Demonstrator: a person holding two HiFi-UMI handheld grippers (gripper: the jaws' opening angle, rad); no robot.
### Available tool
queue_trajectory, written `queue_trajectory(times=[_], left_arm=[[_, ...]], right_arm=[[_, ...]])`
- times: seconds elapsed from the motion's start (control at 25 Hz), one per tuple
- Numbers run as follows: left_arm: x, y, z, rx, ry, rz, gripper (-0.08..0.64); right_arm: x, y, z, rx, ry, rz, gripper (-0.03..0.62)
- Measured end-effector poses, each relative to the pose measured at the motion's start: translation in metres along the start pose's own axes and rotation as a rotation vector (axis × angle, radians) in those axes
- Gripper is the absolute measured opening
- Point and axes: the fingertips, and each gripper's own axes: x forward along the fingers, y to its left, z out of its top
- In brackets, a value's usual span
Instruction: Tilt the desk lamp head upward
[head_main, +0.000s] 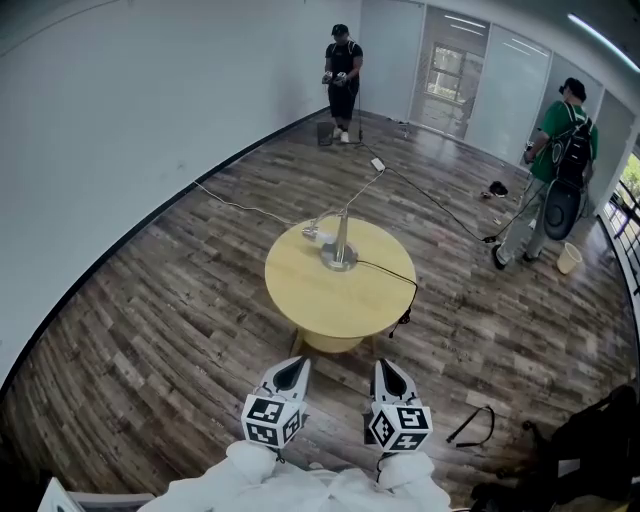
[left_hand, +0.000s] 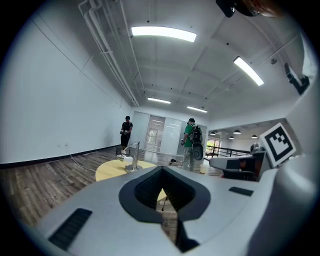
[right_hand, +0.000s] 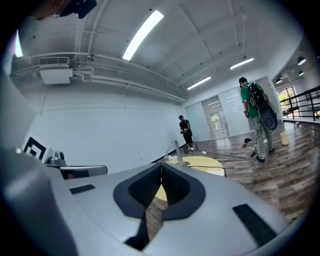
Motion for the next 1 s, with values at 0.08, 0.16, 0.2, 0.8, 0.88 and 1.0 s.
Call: queue_trajectory(times=[0.08, 0.16, 0.2, 0.8, 0.88, 1.0], left_arm=[[0.007, 0.004, 0.0, -0.001, 0.004, 0.003, 0.002], [0.012, 0.007, -0.001, -0.001, 0.01, 0.004, 0.002], [0.015, 0.008, -0.001, -0.001, 0.013, 0.004, 0.002], [0.091, 0.033, 0.013, 0.006, 0.019, -0.041, 0.002], [0.102, 0.041, 0.016, 0.007, 0.02, -0.045, 0.002], [0.117, 0.055, 0.022, 0.004, 0.026, -0.042, 0.002]], right_arm=[[0.008, -0.002, -0.001, 0.003, 0.007, 0.004, 0.012], [0.015, -0.003, -0.002, 0.005, 0.014, 0.009, 0.014], [0.017, -0.005, -0.003, 0.008, 0.017, 0.009, 0.012], [0.082, -0.043, 0.011, 0.006, 0.015, -0.039, 0.014], [0.096, -0.046, 0.015, 0.007, 0.01, -0.041, 0.012], [0.116, -0.047, 0.02, 0.009, 0.012, -0.042, 0.012]])
